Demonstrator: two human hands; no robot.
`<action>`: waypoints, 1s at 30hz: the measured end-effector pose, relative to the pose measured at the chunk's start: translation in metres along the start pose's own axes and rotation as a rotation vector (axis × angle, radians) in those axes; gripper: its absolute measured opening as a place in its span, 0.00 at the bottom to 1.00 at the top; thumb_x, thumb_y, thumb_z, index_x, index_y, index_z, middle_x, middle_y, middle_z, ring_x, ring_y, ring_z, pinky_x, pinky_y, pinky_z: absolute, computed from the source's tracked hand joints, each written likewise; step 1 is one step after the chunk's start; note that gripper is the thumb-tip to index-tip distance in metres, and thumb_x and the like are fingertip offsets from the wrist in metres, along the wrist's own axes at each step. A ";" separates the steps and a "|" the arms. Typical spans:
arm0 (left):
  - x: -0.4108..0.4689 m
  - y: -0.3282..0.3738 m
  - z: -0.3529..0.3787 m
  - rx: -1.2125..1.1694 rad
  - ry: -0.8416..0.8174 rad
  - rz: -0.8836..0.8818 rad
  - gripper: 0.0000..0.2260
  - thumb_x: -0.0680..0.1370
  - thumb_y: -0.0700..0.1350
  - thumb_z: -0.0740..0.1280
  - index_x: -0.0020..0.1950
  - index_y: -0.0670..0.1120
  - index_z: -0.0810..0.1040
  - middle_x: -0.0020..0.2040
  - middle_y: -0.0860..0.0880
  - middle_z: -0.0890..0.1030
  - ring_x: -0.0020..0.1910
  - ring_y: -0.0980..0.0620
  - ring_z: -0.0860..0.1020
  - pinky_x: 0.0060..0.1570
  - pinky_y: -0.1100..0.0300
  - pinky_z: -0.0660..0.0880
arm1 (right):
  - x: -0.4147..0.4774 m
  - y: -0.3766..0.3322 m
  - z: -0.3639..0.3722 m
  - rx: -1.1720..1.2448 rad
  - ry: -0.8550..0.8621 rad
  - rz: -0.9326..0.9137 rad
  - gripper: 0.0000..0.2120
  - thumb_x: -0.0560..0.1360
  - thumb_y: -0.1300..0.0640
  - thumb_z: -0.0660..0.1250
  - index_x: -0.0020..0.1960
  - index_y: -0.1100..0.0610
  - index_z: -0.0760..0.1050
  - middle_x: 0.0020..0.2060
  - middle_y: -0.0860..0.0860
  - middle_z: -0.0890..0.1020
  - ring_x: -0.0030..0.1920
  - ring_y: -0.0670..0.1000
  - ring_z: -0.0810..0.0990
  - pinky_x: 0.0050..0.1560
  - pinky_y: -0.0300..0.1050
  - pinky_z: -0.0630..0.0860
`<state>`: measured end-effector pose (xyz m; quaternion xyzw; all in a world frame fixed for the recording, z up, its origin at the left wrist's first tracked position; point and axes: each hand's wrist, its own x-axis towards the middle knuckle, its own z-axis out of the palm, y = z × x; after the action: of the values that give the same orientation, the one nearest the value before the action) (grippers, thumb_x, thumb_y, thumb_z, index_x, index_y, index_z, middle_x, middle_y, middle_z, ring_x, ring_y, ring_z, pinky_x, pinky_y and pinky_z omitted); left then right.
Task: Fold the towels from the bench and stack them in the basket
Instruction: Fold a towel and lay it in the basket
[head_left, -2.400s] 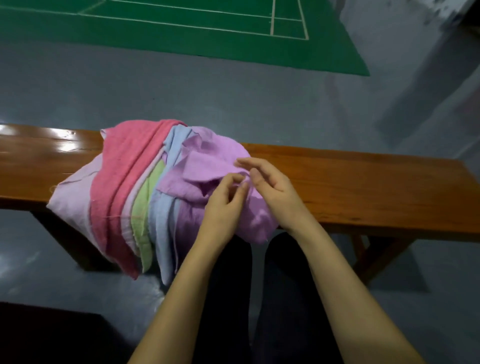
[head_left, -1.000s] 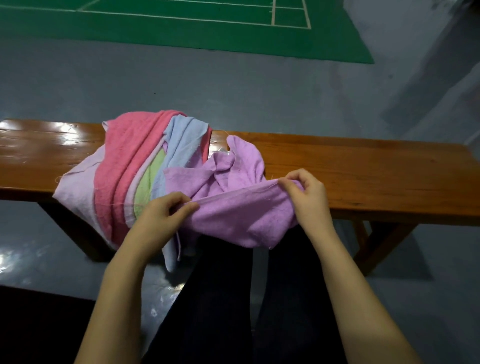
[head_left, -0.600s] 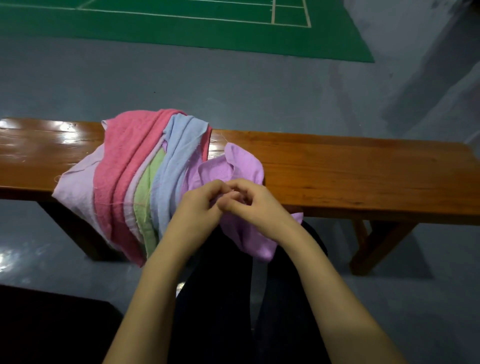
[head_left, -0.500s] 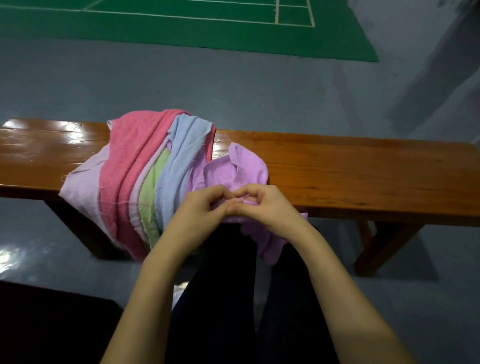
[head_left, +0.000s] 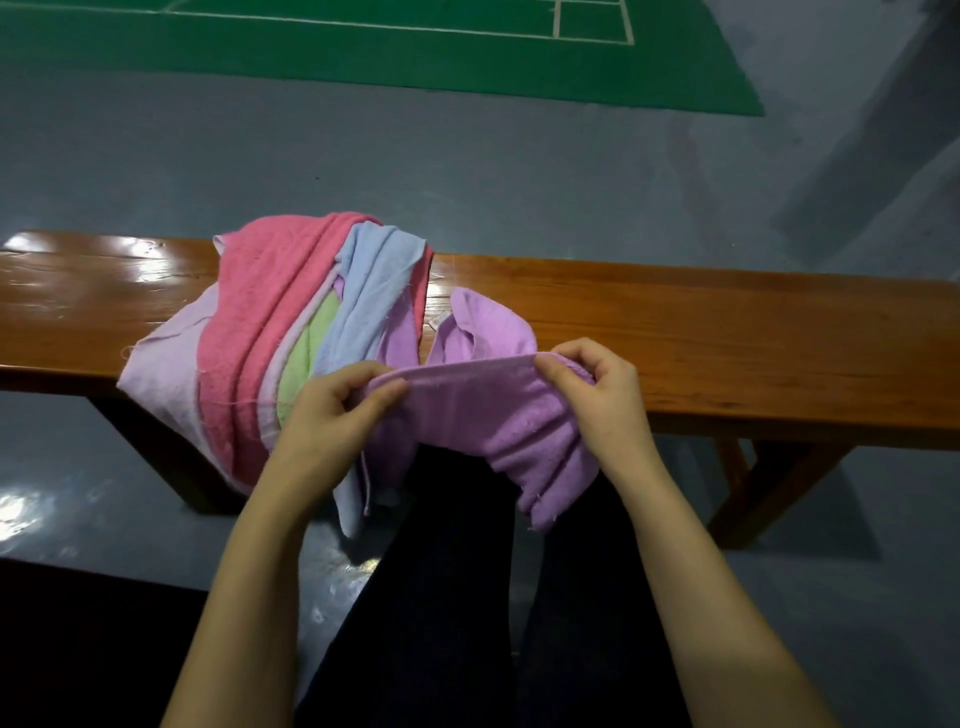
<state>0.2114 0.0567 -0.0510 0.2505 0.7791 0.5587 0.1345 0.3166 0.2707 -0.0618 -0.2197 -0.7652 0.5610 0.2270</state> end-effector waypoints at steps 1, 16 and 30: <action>0.000 0.001 0.004 -0.060 0.048 -0.006 0.05 0.76 0.44 0.67 0.42 0.45 0.80 0.35 0.49 0.78 0.38 0.48 0.78 0.48 0.50 0.77 | 0.000 0.000 0.001 0.004 -0.004 0.006 0.07 0.74 0.57 0.70 0.38 0.50 0.77 0.35 0.45 0.80 0.39 0.42 0.76 0.43 0.31 0.72; 0.004 0.034 0.045 -0.052 -0.155 -0.015 0.21 0.70 0.46 0.75 0.60 0.56 0.74 0.52 0.54 0.81 0.52 0.64 0.78 0.51 0.69 0.72 | -0.006 -0.015 0.017 0.267 -0.202 -0.016 0.10 0.73 0.65 0.70 0.36 0.54 0.77 0.28 0.42 0.78 0.31 0.39 0.73 0.36 0.31 0.69; 0.005 0.029 0.023 0.105 0.162 0.107 0.10 0.75 0.39 0.70 0.38 0.54 0.79 0.34 0.63 0.80 0.37 0.68 0.75 0.44 0.72 0.70 | -0.004 -0.019 -0.028 -0.070 -0.382 0.058 0.12 0.71 0.58 0.73 0.30 0.52 0.76 0.25 0.42 0.74 0.30 0.40 0.70 0.32 0.36 0.67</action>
<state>0.2256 0.0848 -0.0317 0.2525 0.8011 0.5420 0.0276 0.3351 0.2844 -0.0363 -0.1392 -0.8067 0.5718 0.0536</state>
